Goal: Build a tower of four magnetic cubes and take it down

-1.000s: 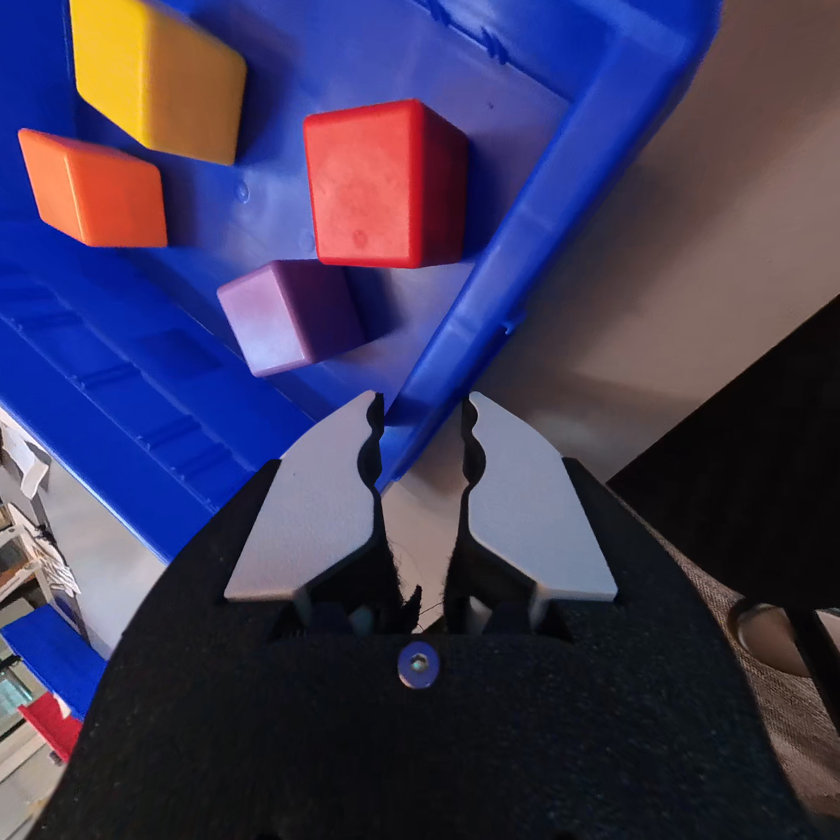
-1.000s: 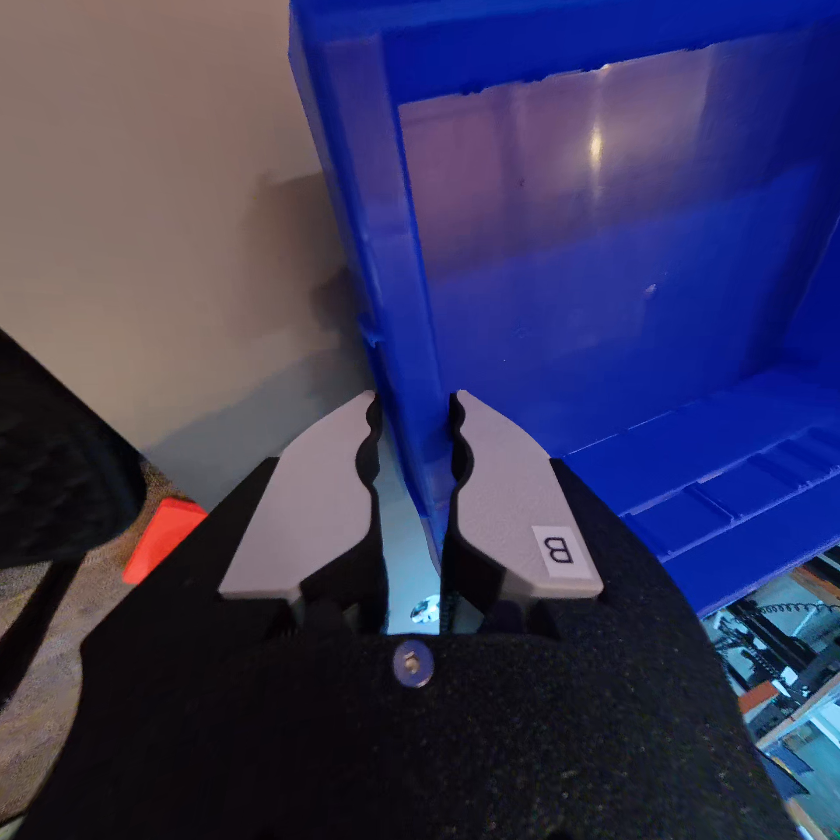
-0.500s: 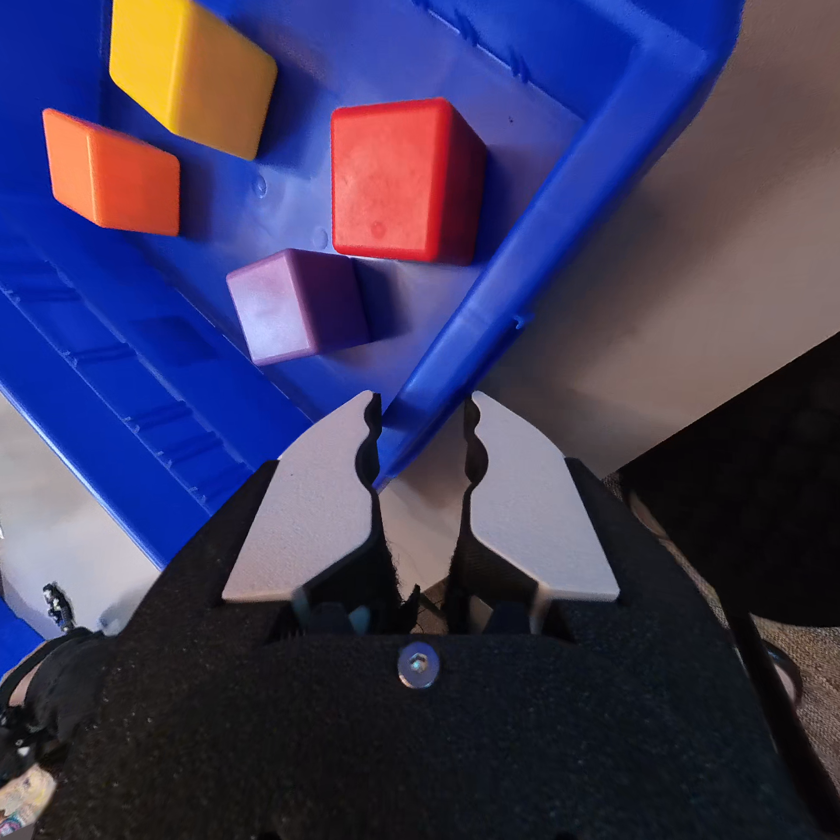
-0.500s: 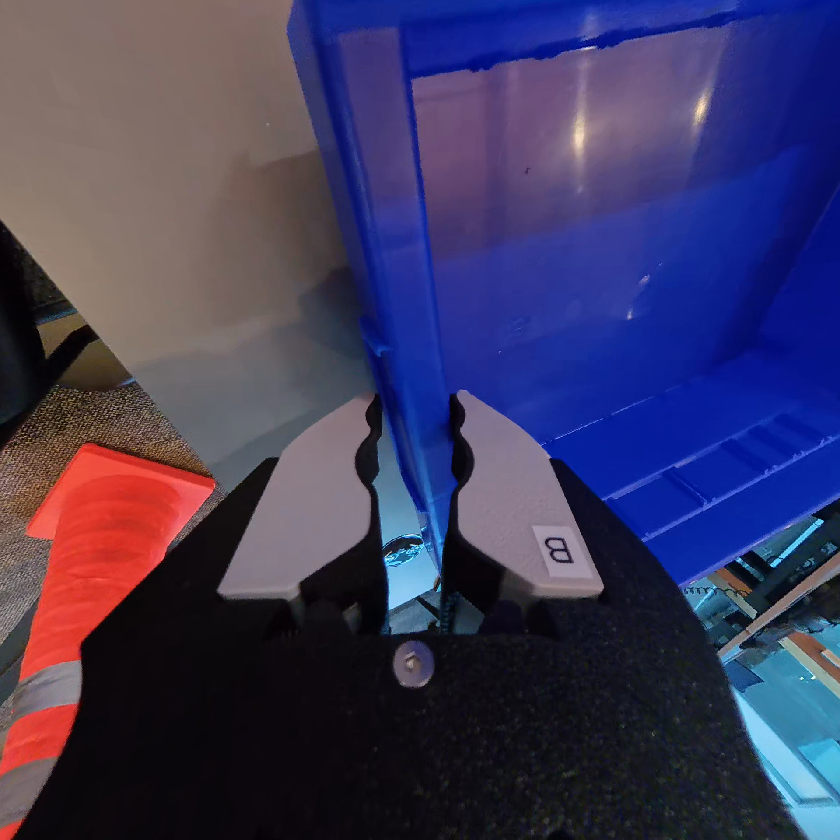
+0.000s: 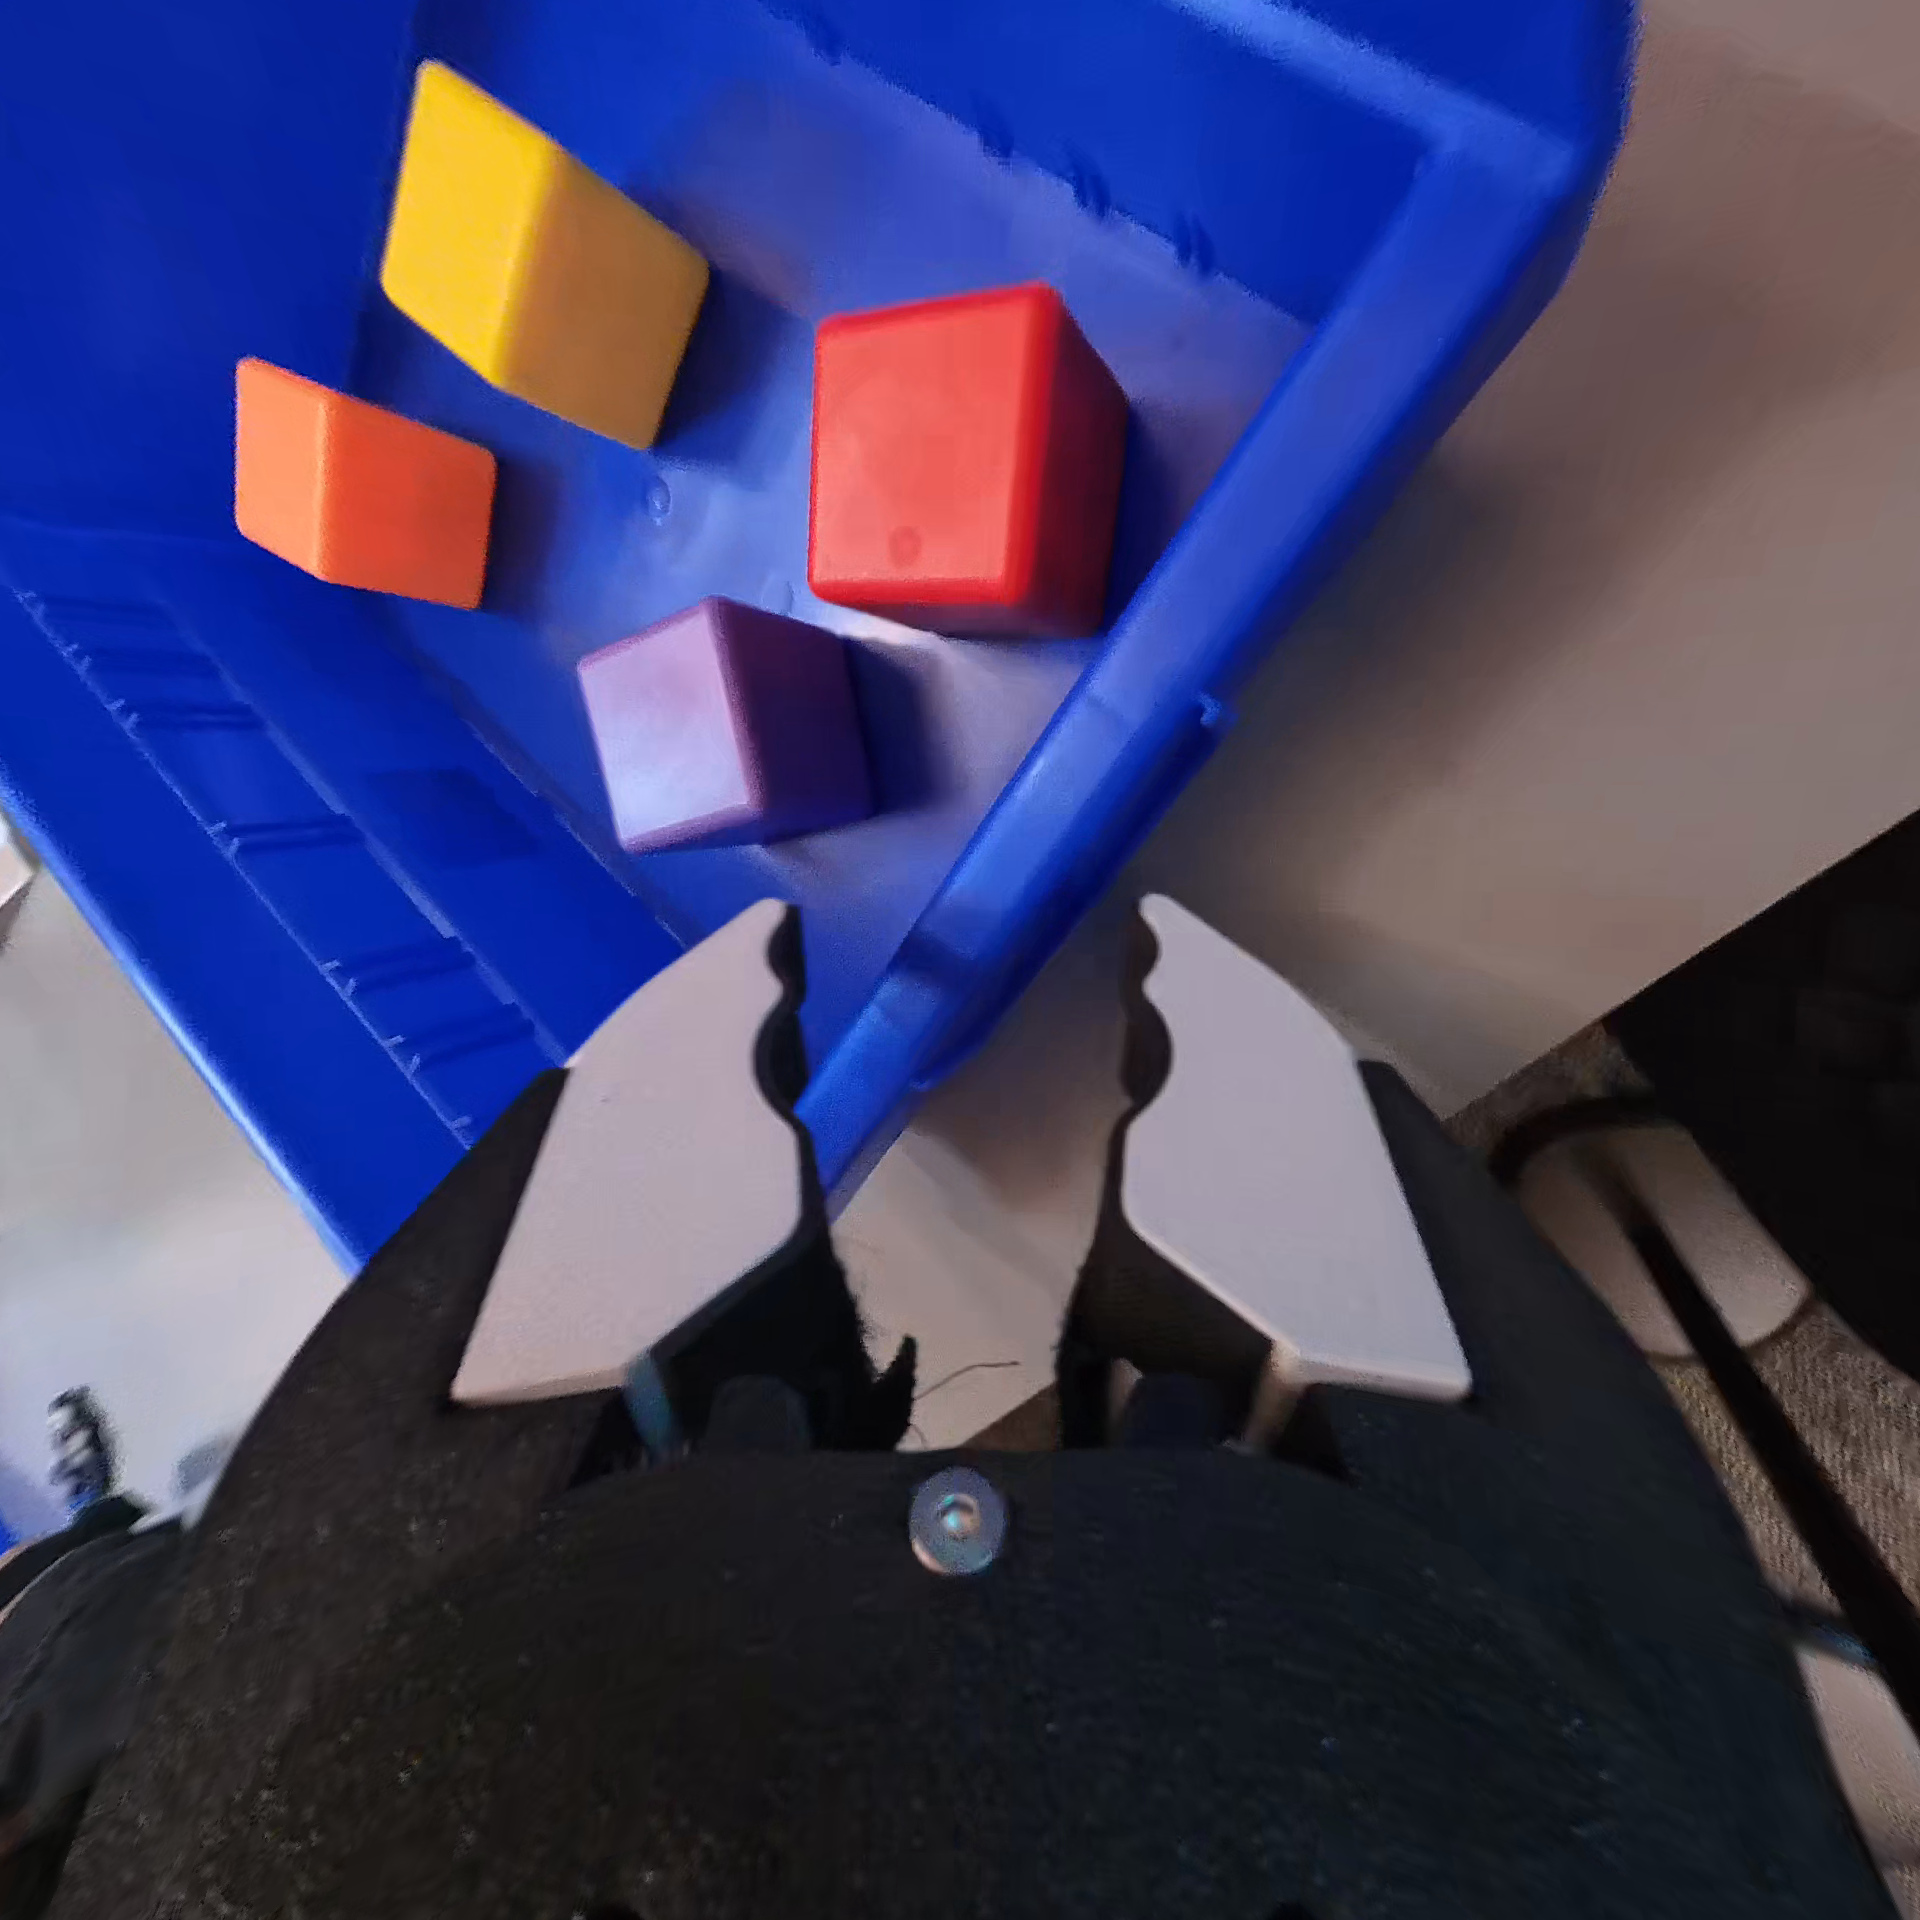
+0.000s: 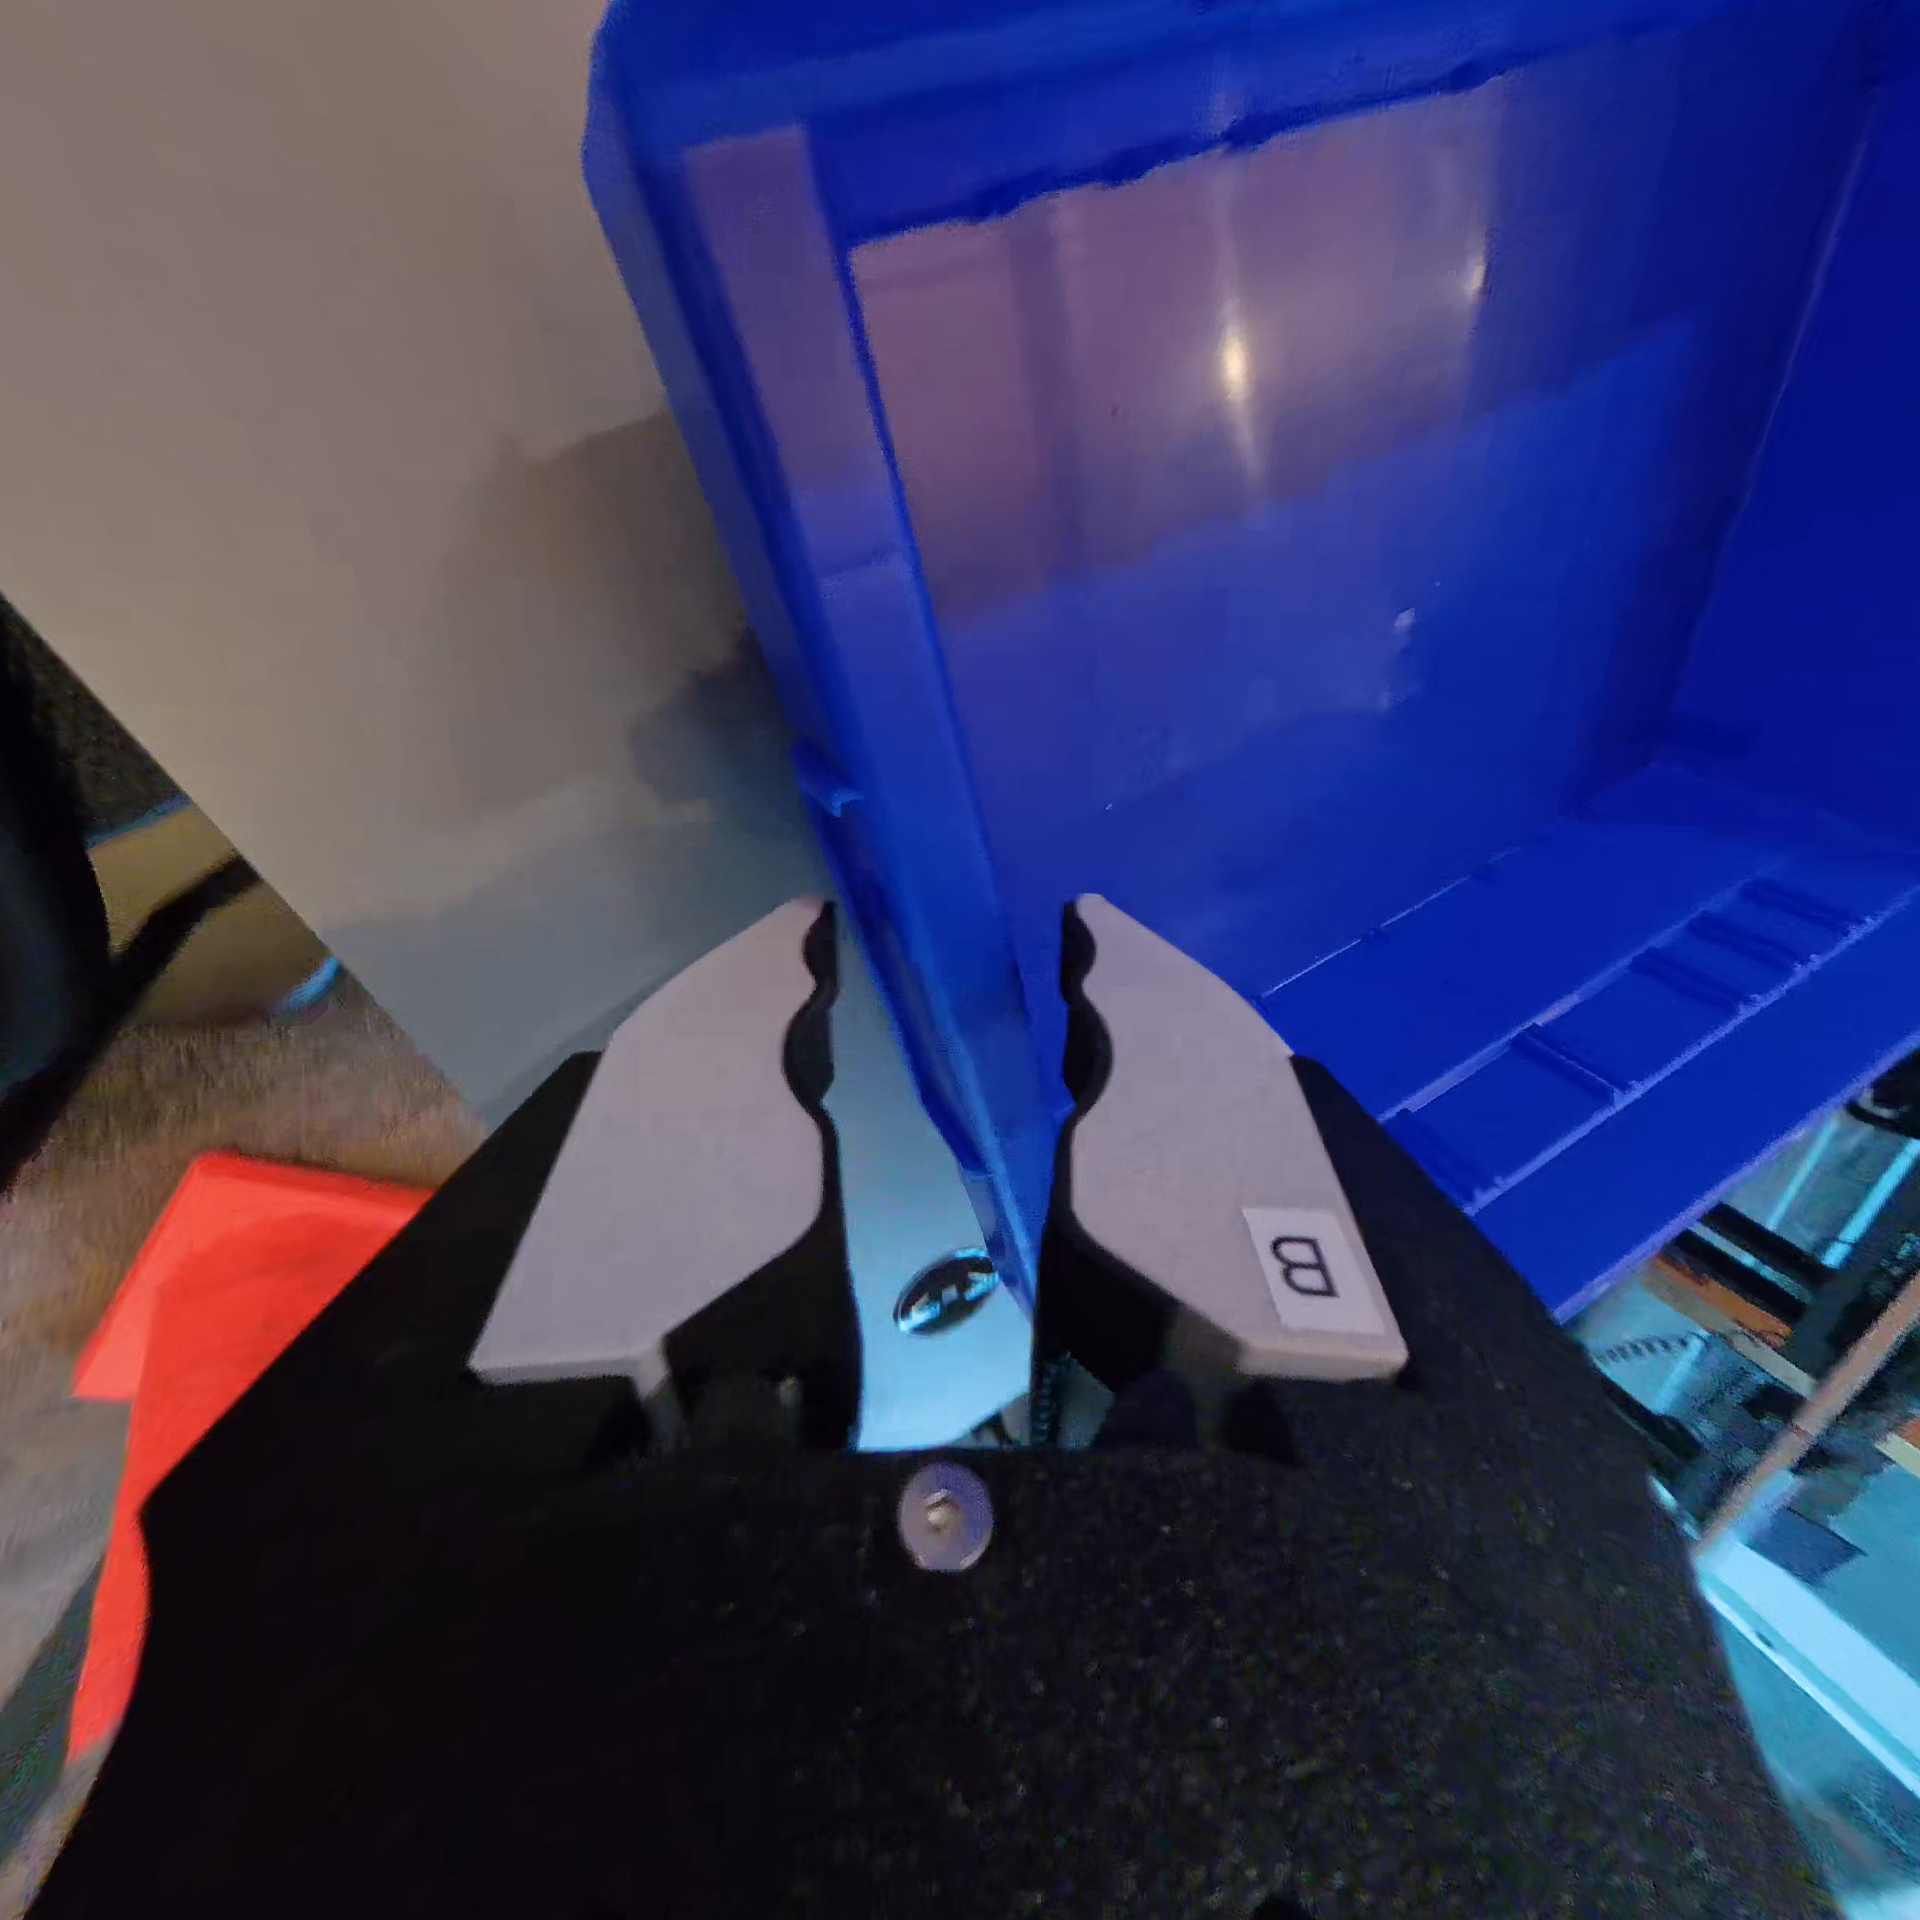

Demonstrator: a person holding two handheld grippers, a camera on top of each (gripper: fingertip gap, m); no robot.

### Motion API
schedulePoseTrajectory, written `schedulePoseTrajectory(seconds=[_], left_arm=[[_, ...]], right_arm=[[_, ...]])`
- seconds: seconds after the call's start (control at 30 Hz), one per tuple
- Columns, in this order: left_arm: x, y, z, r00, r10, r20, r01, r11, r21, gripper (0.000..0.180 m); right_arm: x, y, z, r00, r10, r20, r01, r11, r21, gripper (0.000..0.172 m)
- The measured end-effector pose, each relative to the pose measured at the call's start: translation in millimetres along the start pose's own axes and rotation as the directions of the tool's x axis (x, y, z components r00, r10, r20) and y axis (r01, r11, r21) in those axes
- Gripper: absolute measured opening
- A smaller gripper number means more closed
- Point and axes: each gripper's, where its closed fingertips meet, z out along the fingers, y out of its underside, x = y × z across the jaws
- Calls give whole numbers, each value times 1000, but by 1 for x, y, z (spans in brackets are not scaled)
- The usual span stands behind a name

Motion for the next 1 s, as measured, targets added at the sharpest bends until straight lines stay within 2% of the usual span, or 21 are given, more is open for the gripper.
schedulePoseTrajectory(seconds=[0.1, 0.13, 0.2, 0.23, 0.3, 0.37, 0.47, 0.53, 0.57, 0.63, 0.7, 0.73, 0.77, 0.8, 0.83, 0.87, 0.9, 0.97, 1.0], left_arm=[[1, -17, -18, 999, -49, 3, 48, 981, 190, 99], [1, -27, -27, 997, -72, 17, 65, 959, 278, 113], [-2, -54, -52, 989, -138, 46, 100, 875, 473, 140], [-3, -70, -66, 984, -173, 44, 117, 811, 573, 145], [-2, -100, -100, 973, -232, 14, 143, 644, 751, 144], [-2, -125, -136, 961, -278, -4, 131, 442, 887, 142], [-1, -145, -175, 946, -316, -71, 147, 224, 963, 136], [-2, -153, -192, 940, -318, -123, 168, 119, 979, 137], [-5, -155, -198, 934, -325, -146, 182, 82, 980, 135], [-21, -151, -205, 896, -414, -163, 184, 12, 983, 127], [-42, -135, -209, 828, -549, -110, 114, -26, 993, 94], [-50, -126, -208, 795, -601, -84, 89, -21, 996, 54], [-54, -120, -204, 779, -623, -72, 89, -3, 996, 6], [-56, -119, -194, 785, -616, -69, 122, 44, 992, 2], [-54, -121, -174, 815, -574, -78, 204, 159, 966, 1], [-43, -124, -149, 872, -474, -124, 298, 312, 902, 2], [-32, -124, -130, 903, -388, -184, 356, 436, 827, 5], [-26, -118, -100, 919, -330, -214, 382, 622, 684, 18], [-17, -112, -84, 934, -270, -232, 356, 742, 569, 25]], right_arm=[[5, -11, -17, 989, 146, -21, -141, 977, 158, 78], [8, -18, -25, 980, 196, -25, -185, 956, 228, 84], [15, -34, -45, 952, 302, -41, -264, 885, 384, 106], [19, -43, -56, 934, 356, -39, -299, 836, 461, 120], [27, -62, -79, 895, 446, -33, -338, 723, 602, 148], [34, -85, -107, 867, 497, -22, -310, 574, 758, 148], [41, -121, -164, 849, 528, -12, -152, 265, 952, 148], [43, -137, -200, 841, 541, -4, -43, 74, 996, 147], [44, -142, -211, 833, 553, 5, -17, 17, 1000, 147], [46, -151, -223, 820, 573, 12, 18, -47, 999, 147], [43, -161, -226, 818, 574, -18, 65, -62, 996, 147], [40, -166, -224, 816, 575, -51, 95, -47, 994, 146], [37, -169, -221, 812, 575, -99, 136, -21, 990, 135], [33, -173, -218, 812, 566, -145, 173, 4, 985, 114], [27, -177, -214, 825, 539, -169, 188, 20, 982, 92], [20, -182, -208, 850, 500, -168, 177, 30, 984, 74], [15, -187, -202, 873, 463, -153, 151, 42, 988, 61], [11, -191, -190, 894, 434, -112, 83, 85, 993, 52], [9, -192, -184, 901, 425, -82, 40, 108, 993, 48]])
